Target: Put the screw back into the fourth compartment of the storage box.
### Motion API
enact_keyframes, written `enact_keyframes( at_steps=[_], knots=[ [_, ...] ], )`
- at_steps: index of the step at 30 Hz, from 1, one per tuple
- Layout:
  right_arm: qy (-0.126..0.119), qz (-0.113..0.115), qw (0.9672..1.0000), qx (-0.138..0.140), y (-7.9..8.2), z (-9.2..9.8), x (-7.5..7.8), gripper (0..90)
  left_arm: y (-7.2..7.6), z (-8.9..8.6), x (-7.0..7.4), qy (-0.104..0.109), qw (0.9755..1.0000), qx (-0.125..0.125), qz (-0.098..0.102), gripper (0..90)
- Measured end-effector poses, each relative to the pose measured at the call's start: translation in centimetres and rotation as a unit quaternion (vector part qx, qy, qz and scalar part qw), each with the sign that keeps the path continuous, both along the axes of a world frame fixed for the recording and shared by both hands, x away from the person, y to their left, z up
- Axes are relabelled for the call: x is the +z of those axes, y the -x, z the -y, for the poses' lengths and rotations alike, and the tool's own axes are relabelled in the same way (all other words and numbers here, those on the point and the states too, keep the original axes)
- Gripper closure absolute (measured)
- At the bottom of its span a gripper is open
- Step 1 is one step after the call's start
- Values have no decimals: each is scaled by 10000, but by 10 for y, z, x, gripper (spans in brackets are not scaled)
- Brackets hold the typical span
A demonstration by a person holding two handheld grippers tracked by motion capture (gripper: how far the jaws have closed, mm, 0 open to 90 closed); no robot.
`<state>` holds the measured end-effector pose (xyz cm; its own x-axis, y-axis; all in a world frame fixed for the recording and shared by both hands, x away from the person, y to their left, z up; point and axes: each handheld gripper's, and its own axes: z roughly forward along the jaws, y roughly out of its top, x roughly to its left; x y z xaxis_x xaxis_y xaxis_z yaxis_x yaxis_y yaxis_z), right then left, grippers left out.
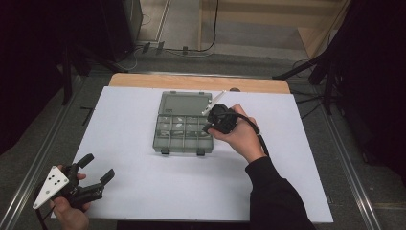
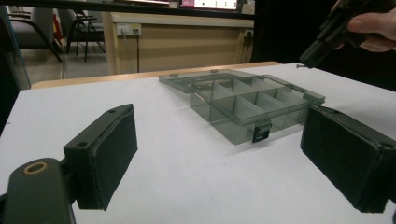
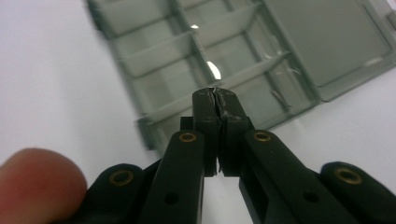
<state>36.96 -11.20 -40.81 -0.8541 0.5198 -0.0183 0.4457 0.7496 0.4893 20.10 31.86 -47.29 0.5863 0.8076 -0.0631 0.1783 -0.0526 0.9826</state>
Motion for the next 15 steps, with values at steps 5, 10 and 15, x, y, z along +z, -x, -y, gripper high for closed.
enact_keyframes(
  at_steps=[5, 10, 15],
  knots=[
    [308, -32, 9991, -291, -23, -2, -15, 897, 0, -1, 0, -13, 10000, 6, -1, 110],
    [303, -27, 9983, -492, -38, -2, -28, 896, 0, 0, 0, -14, 10000, -15, -2, 110],
    [344, -53, 9978, -566, -43, -5, -40, 818, 0, 0, 0, -1, 10000, -1, 3, 110]
  ],
)
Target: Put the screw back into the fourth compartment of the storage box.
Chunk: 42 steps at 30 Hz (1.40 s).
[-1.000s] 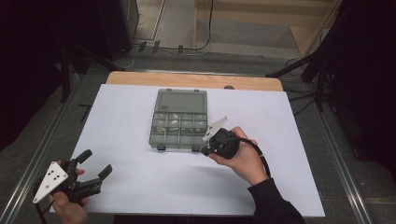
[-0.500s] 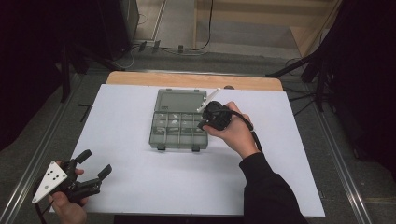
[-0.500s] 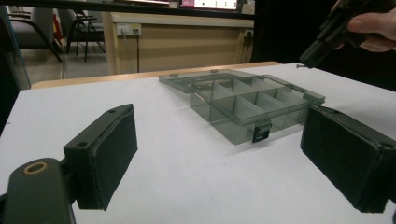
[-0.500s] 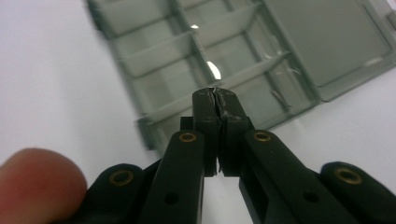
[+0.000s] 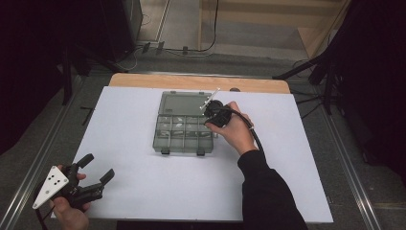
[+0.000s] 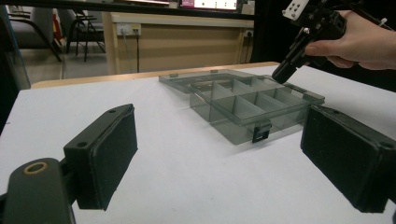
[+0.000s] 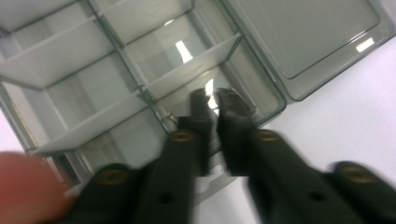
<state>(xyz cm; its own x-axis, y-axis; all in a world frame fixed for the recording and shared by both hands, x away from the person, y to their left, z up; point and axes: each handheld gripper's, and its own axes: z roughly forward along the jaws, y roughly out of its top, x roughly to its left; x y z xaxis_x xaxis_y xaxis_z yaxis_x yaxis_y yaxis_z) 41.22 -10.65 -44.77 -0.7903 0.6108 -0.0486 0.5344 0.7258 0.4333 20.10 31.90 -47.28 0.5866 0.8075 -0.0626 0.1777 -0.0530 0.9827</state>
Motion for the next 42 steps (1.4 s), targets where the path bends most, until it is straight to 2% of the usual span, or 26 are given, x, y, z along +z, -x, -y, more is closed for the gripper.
enact_keyframes(
  at_steps=[1, 3, 7, 11, 16, 17, 18, 19, 21, 23, 26, 33, 36, 37, 38, 39, 40, 42],
  knots=[
    [-51, 31, 10000, -1, 0, 1, 1, 771, 0, 0, 0, -3, 10000, 2, 0, 110],
    [-267, 72, 9996, -56, 2, 5, 5, 766, 0, -1, 0, -3, 10000, 7, 0, 109],
    [-516, 119, 9984, -177, 12, 15, 15, 704, 0, 0, 0, -8, 10000, -4, 0, 110],
    [-686, 135, 9972, -278, 26, 27, 19, 567, 0, 1, 0, -10, 10000, -8, -7, 110],
    [-918, 298, 9940, -512, 50, 46, 19, 371, 0, 2, 0, -27, 10000, -10, -13, 110],
    [-917, 387, 9935, -550, 55, 50, 17, 333, 0, 2, 0, -38, 10000, -18, -9, 109],
    [-917, 387, 9935, -550, 55, 50, 17, 333, 0, 2, 0, -38, 10000, -18, -9, 109],
    [-955, 499, 9920, -660, 65, 58, 14, 253, 0, 2, 0, -48, 10000, -25, -13, 110],
    [-987, 582, 9903, -781, 75, 65, 10, 210, 0, 3, 0, -47, 10000, -11, -21, 109],
    [-947, 687, 9890, -902, 85, 72, 5, 129, 0, 3, -1, -53, 10000, -4, -24, 110],
    [-947, 940, 9829, -1268, 100, 82, 0, 66, 0, 3, -1, -54, 10000, 0, -24, 109],
    [-1284, 896, 9765, -1480, 130, 105, -10, 2, 0, 3, -1, -73, 10000, 2, -34, 110],
    [-1418, 897, 9723, -1626, 142, 115, -15, 0, 0, 3, -1, -70, 10000, 1, -33, 110],
    [-1453, 942, 9692, -1753, 146, 117, -17, 0, 0, 3, -1, -78, 10000, -6, -28, 110],
    [-1511, 936, 9679, -1777, 150, 120, -18, 0, 0, 4, -1, -80, 10000, -21, -24, 110],
    [-1576, 935, 9677, -1732, 153, 123, -20, 0, 0, 4, -1, -82, 10000, -31, -23, 110],
    [-1574, 951, 9668, -1775, 156, 125, -21, 0, 0, 4, -1, -89, 10000, -32, -28, 110],
    [-1557, 938, 9669, -1789, 161, 128, -23, 0, 0, 4, -1, -98, 9999, -30, -31, 109]
  ],
)
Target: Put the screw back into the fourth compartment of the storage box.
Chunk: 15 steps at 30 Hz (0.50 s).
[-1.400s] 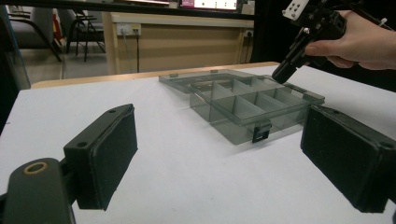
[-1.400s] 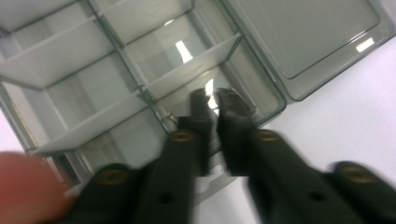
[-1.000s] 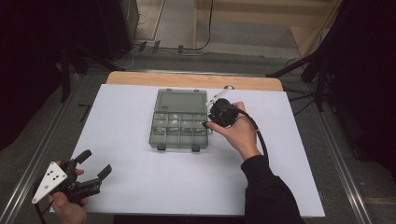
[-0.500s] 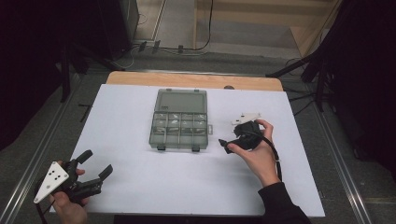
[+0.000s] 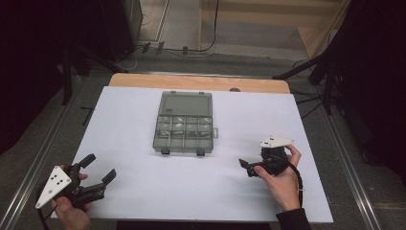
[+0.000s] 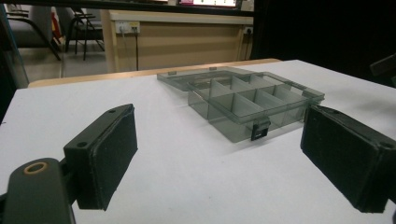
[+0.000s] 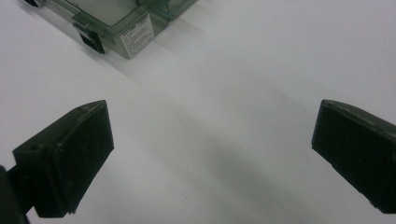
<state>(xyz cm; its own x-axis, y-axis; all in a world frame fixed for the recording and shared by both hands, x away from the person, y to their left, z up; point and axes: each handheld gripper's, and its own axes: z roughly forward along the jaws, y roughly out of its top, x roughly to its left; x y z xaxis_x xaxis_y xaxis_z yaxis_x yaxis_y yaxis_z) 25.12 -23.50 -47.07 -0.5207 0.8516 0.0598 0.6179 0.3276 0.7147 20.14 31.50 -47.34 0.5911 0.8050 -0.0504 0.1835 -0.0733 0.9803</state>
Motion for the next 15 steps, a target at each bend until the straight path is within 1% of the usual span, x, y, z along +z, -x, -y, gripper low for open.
enact_keyframes(
  at_steps=[2, 3, 4, 6, 8, 10, 11, 13, 15],
  knots=[
    [7, 61, 9999, -83, 6, 3, -1, 0, 0, 0, 0, -4, 10000, -1, 2, 110],
    [-49, 42, 10000, -58, 9, 5, -2, 0, 0, 0, 0, -9, 10000, -5, 6, 110],
    [-57, 73, 9999, -117, 12, 6, -3, 0, 0, 0, 0, -5, 10000, -5, 8, 110],
    [-86, 80, 9999, -112, 18, 9, -6, 0, 0, -1, 0, -1, 10000, -1, 4, 110],
    [-73, 139, 9998, -137, 24, 12, -7, 0, 0, -1, 0, 0, 10000, -3, 3, 110],
    [-147, 141, 9997, -130, 29, 16, -8, 0, 0, -1, 0, -12, 10000, -7, 13, 110],
    [-176, 181, 9995, -190, 32, 18, -9, 0, 0, -1, 0, -9, 10000, -11, 13, 110],
    [-250, 203, 9993, -197, 36, 23, -9, 0, 0, -1, 1, -9, 10000, -7, 11, 110],
    [-278, 269, 9989, -276, 41, 28, -10, 0, 0, -1, 1, -3, 10000, -6, 9, 109]
  ],
)
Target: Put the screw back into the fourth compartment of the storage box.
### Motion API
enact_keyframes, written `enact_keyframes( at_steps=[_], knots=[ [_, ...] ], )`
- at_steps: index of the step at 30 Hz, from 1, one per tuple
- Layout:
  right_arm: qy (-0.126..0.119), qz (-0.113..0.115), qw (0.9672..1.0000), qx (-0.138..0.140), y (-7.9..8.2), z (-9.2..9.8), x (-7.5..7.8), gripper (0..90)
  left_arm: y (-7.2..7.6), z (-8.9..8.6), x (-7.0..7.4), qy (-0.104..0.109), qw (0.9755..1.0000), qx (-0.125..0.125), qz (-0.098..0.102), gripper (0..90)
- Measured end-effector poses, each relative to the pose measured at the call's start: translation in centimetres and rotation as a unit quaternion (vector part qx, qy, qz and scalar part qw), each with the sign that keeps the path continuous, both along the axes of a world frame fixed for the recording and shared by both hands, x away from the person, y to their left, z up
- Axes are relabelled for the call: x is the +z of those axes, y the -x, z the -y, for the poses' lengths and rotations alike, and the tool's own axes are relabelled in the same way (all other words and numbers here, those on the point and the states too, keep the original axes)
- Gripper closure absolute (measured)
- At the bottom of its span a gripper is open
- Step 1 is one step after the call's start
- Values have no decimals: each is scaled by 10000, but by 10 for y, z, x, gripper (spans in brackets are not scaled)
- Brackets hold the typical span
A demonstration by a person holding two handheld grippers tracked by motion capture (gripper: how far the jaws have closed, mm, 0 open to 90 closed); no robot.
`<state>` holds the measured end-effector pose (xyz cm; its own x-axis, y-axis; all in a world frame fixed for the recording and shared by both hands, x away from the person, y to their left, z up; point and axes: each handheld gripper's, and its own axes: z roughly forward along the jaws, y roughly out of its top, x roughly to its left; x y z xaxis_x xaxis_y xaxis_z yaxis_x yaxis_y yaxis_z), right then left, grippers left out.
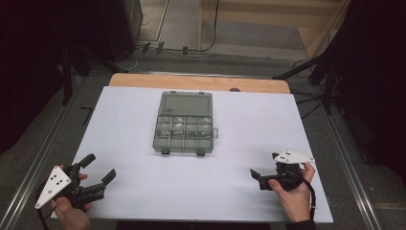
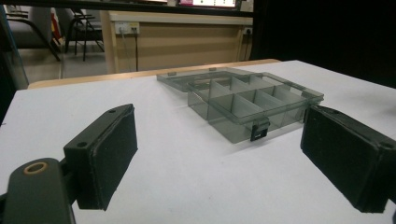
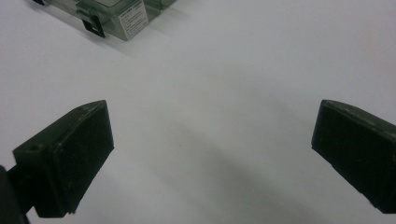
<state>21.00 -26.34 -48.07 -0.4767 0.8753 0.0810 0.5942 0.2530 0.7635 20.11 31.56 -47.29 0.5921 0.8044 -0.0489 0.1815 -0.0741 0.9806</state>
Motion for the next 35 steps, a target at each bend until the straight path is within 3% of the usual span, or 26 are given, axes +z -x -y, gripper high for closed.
enact_keyframes(
  at_steps=[12, 21, 30, 35],
  knots=[
    [-195, -22, 9997, -177, 21, 24, -11, 0, -1, 1, 0, -6, 10000, -21, 16, 110],
    [-517, 285, 9978, -315, 34, 40, -10, 0, -1, 1, 0, -18, 10000, -24, 19, 110],
    [-831, 659, 9923, -644, 48, 59, -11, 0, -1, 2, 0, -23, 10000, -29, 10, 110],
    [-799, 434, 9932, -723, 43, 60, -18, 0, -1, 3, 1, -29, 10000, -50, 23, 109]
  ],
)
